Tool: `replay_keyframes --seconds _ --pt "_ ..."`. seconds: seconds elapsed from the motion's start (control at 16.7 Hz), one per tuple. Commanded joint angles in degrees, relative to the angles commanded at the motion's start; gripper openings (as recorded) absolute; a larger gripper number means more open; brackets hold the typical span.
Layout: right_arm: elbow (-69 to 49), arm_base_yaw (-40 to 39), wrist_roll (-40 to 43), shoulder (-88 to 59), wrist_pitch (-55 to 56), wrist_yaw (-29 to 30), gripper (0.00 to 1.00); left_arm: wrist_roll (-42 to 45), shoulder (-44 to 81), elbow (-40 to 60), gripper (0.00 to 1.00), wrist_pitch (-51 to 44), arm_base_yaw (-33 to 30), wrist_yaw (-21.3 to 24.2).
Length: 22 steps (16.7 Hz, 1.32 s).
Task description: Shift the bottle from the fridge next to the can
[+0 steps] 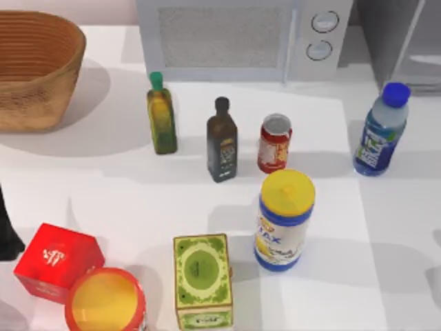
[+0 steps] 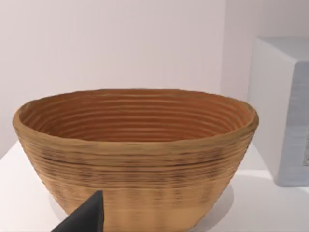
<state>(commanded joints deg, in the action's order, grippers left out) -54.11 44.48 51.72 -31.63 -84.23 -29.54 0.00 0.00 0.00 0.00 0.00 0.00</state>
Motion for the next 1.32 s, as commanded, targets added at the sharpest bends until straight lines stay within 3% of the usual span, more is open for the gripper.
replay_keyframes --seconds 0.3,0.54,0.9,1.32 --pt "-8.1 22.8 34.7 -30.2 -0.8 -13.1 1.0 0.0 0.0 0.0 1.0 0.0 0.0 0.0" --pt "-13.4 37.4 52.5 -51.2 -1.2 -19.2 1.0 0.0 0.0 0.0 1.0 0.0 0.0 0.0" --pt "-20.1 55.9 63.1 -69.5 -0.9 -23.9 1.0 0.0 0.0 0.0 1.0 0.0 0.0 0.0" --pt "-22.1 59.3 64.6 -72.3 -0.2 -25.0 1.0 0.0 0.0 0.0 1.0 0.0 0.0 0.0"
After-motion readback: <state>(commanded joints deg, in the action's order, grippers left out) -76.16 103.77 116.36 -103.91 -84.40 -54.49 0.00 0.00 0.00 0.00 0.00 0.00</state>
